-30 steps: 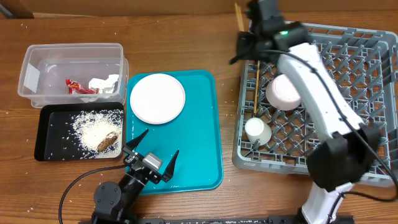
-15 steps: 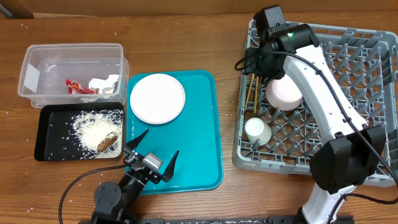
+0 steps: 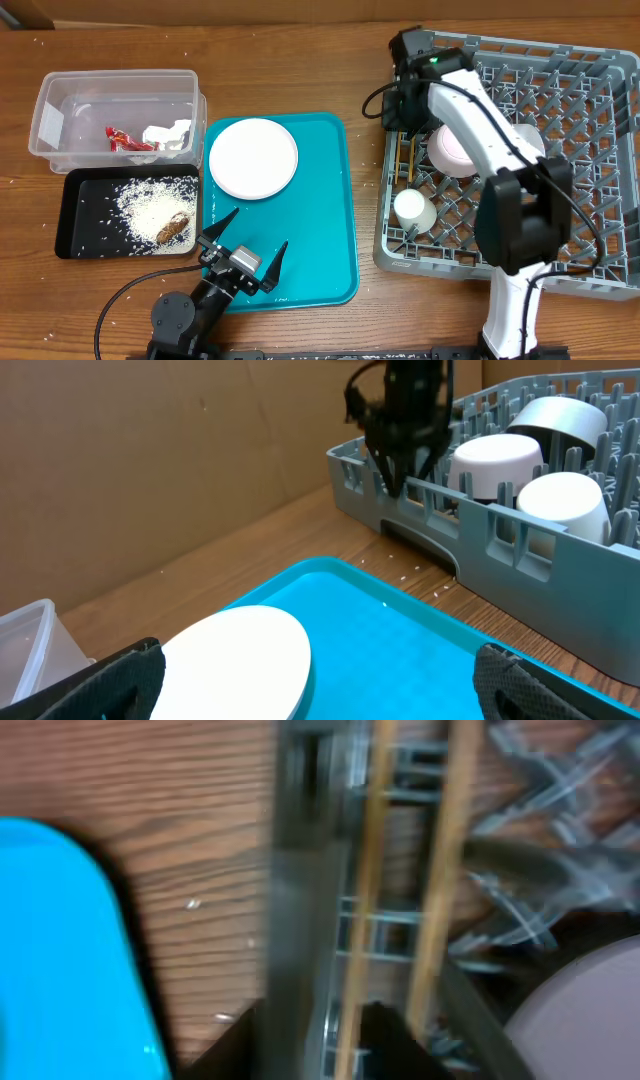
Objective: Sort waste into correct bins and load items into the dishwasher
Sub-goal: 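Carry the chopsticks into the rack and release them upright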
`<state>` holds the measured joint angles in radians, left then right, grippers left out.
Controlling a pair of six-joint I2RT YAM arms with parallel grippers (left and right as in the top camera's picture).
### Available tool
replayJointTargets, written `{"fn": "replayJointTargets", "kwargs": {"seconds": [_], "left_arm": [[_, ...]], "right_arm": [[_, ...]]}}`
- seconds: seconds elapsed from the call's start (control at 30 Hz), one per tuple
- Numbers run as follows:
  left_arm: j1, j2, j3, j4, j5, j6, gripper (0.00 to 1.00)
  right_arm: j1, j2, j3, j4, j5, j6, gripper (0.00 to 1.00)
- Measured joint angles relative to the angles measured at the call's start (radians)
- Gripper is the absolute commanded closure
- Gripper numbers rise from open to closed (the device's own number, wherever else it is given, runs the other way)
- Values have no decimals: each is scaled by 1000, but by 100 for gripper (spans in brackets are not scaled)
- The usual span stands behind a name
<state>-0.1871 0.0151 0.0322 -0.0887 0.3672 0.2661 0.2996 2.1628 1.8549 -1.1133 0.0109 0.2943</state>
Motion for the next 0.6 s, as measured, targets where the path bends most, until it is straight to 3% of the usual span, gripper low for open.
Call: {"fn": "replayJointTargets", "kwargs": {"seconds": [0.13, 0.3, 0.6], "left_arm": [[0, 0, 0, 0, 0, 0, 0], [0, 0, 0, 0, 0, 0, 0], [0, 0, 0, 0, 0, 0, 0]], "right_arm": [[22, 6, 0, -33, -6, 23, 96], [49, 3, 0, -102, 4, 11, 96], [60, 2, 0, -64, 21, 40, 96]]}}
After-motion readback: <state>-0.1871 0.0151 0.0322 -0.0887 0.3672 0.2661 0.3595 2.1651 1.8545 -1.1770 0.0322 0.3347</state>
